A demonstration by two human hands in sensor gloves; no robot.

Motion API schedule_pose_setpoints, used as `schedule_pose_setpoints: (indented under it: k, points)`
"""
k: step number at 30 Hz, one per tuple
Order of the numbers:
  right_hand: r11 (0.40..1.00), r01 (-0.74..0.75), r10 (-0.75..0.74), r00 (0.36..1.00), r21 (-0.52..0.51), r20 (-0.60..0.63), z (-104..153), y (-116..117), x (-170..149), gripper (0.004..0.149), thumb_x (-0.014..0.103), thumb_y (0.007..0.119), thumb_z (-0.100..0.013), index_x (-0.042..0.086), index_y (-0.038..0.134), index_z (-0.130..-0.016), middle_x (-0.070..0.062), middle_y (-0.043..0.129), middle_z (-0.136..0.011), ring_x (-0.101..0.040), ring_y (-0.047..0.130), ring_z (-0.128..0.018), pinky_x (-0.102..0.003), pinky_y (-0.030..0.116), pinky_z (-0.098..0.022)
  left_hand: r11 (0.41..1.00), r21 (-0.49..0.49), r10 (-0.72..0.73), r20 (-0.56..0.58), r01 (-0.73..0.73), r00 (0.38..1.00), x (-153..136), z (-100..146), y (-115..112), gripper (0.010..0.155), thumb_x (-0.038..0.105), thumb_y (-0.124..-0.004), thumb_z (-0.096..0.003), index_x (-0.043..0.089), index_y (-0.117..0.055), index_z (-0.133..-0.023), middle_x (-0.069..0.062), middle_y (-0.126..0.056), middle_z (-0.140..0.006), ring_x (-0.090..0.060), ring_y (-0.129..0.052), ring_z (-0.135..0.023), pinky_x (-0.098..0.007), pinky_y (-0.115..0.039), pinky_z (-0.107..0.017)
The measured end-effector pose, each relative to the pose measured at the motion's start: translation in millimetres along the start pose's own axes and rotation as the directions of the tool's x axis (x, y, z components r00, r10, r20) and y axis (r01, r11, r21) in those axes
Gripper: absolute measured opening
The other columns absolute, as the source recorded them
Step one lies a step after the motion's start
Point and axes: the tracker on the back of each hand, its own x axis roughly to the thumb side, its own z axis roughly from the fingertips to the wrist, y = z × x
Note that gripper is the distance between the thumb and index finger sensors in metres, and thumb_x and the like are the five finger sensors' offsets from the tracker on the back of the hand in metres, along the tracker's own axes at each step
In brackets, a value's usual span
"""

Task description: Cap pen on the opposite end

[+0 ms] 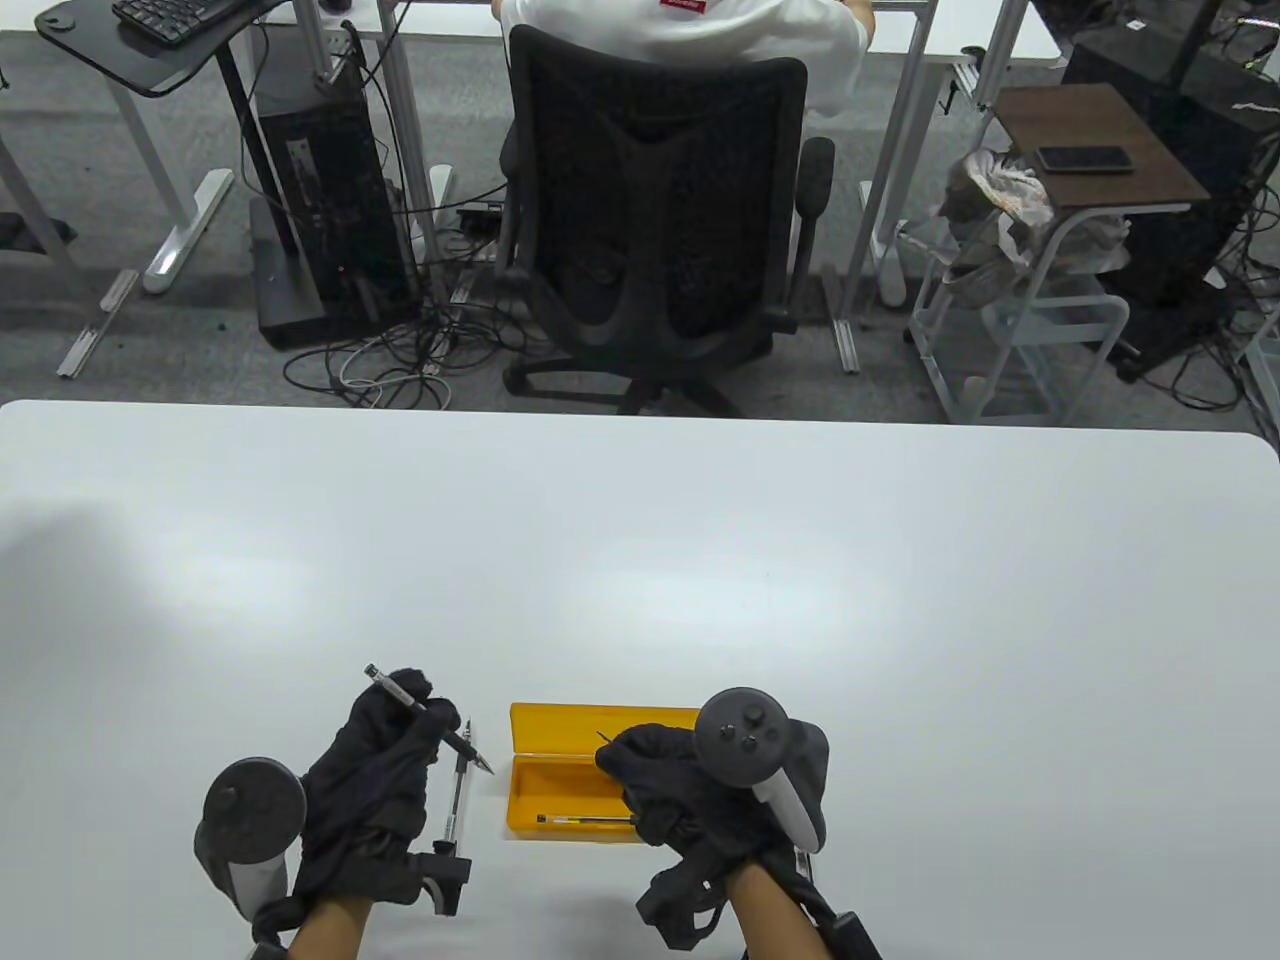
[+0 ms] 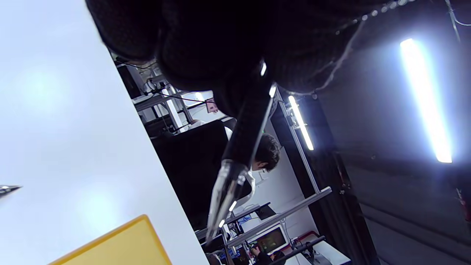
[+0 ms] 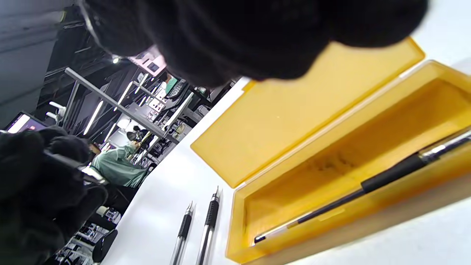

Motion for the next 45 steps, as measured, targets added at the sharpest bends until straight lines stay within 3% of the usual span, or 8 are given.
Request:
schedule_pose_setpoints:
  k: [4, 9, 14, 19, 25, 30, 41, 45]
  points:
    - [0.997, -0.06, 0.059, 0.998, -0.053, -0.013, 2.8, -0.9, -3.4, 0.046, 0.041, 0.075, -0.042, 0.013, 0.092, -0.074, -0.003, 0.101, -0.043, -0.013, 0.099, -0.021, -0.038, 0.086, -0.026, 0.999, -0.034, -0.014, 0.029, 0.015, 0.999, 3.1, 0.9, -4.4, 0.057, 0.034, -0.091, -0.0507, 0.005, -0.072, -0.097, -0.013, -0.1, -0.073, -0.026, -0.093, -0.054, -0.058, -0.065, -0.065]
    - [0.997, -0.061, 0.061, 0.998, -0.036, -0.01, 1.9, 0.1, -2.8, 0.046, 0.032, 0.073, -0.043, 0.015, 0.085, -0.084, -0.007, 0.099, -0.059, -0.018, 0.1, -0.036, -0.041, 0.085, -0.034, 0.996, -0.043, -0.071, 0.073, 0.074, 0.995, 5.0, 1.8, -3.0, 0.055, 0.034, -0.093, -0.0499, 0.005, -0.077, -0.094, -0.013, -0.1, -0.072, -0.028, -0.092, -0.055, -0.06, -0.063, -0.065]
    - [0.996, -0.081, 0.081, 0.997, -0.042, -0.006, 2.0, 1.3, -3.2, 0.046, 0.03, 0.073, -0.044, 0.018, 0.084, -0.087, -0.008, 0.097, -0.065, -0.019, 0.1, -0.042, -0.043, 0.084, -0.038, 0.982, -0.066, -0.167, 0.129, 0.177, 0.977, 9.8, 1.7, -6.6, 0.052, 0.032, -0.09, -0.0507, 0.007, -0.079, -0.094, -0.015, -0.099, -0.074, -0.031, -0.089, -0.058, -0.065, -0.056, -0.067]
    - [0.996, -0.06, 0.061, 0.998, -0.065, 0.011, 2.5, -0.8, -3.2, 0.046, 0.03, 0.075, -0.043, 0.019, 0.085, -0.086, -0.007, 0.097, -0.066, -0.02, 0.1, -0.044, -0.043, 0.084, -0.039, 0.895, -0.109, -0.385, 0.302, 0.433, 0.872, 25.0, 4.2, -19.9, 0.048, 0.029, -0.084, -0.0519, 0.009, -0.08, -0.096, -0.015, -0.096, -0.078, -0.034, -0.085, -0.065, -0.068, -0.051, -0.068]
    - [0.994, -0.04, 0.048, 0.996, -0.105, 0.071, 6.4, -3.4, 1.3, 0.046, 0.03, 0.075, -0.042, 0.02, 0.085, -0.086, -0.007, 0.096, -0.068, -0.02, 0.1, -0.045, -0.043, 0.084, -0.04, 0.69, -0.106, -0.588, 0.496, 0.716, 0.639, 38.5, 12.7, -43.3, 0.046, 0.028, -0.083, -0.05, 0.014, -0.083, -0.094, -0.014, -0.095, -0.08, -0.036, -0.081, -0.071, -0.071, -0.047, -0.069]
    - [0.985, -0.148, 0.157, 0.983, -0.089, 0.101, 7.4, 3.3, 7.2, 0.045, 0.027, 0.072, -0.044, 0.025, 0.082, -0.088, -0.007, 0.092, -0.074, -0.021, 0.098, -0.051, -0.045, 0.082, -0.044, 0.678, -0.105, -0.583, 0.526, 0.728, 0.619, 44.3, 15.6, -50.8, 0.046, 0.028, -0.083, -0.0498, 0.015, -0.084, -0.094, -0.014, -0.094, -0.08, -0.036, -0.081, -0.072, -0.072, -0.046, -0.069]
    - [0.986, -0.164, 0.16, 0.973, 0.01, 0.165, 7.1, 17.7, 13.2, 0.046, 0.028, 0.072, -0.044, 0.025, 0.082, -0.089, -0.007, 0.092, -0.075, -0.021, 0.098, -0.052, -0.045, 0.083, -0.044, 0.656, -0.121, -0.577, 0.554, 0.745, 0.599, 45.7, 18.6, -57.3, 0.046, 0.028, -0.083, -0.0498, 0.015, -0.084, -0.094, -0.014, -0.094, -0.081, -0.036, -0.081, -0.072, -0.072, -0.046, -0.069]
    - [0.976, -0.216, 0.211, 0.964, 0.016, 0.163, 7.9, 18.6, 14.2, 0.046, 0.03, 0.072, -0.045, 0.023, 0.082, -0.089, -0.006, 0.095, -0.069, -0.02, 0.099, -0.047, -0.044, 0.083, -0.041, 0.624, -0.11, -0.593, 0.578, 0.773, 0.561, 48.1, 20.4, -60.7, 0.046, 0.028, -0.083, -0.0495, 0.014, -0.084, -0.094, -0.014, -0.095, -0.079, -0.036, -0.082, -0.071, -0.072, -0.047, -0.069]
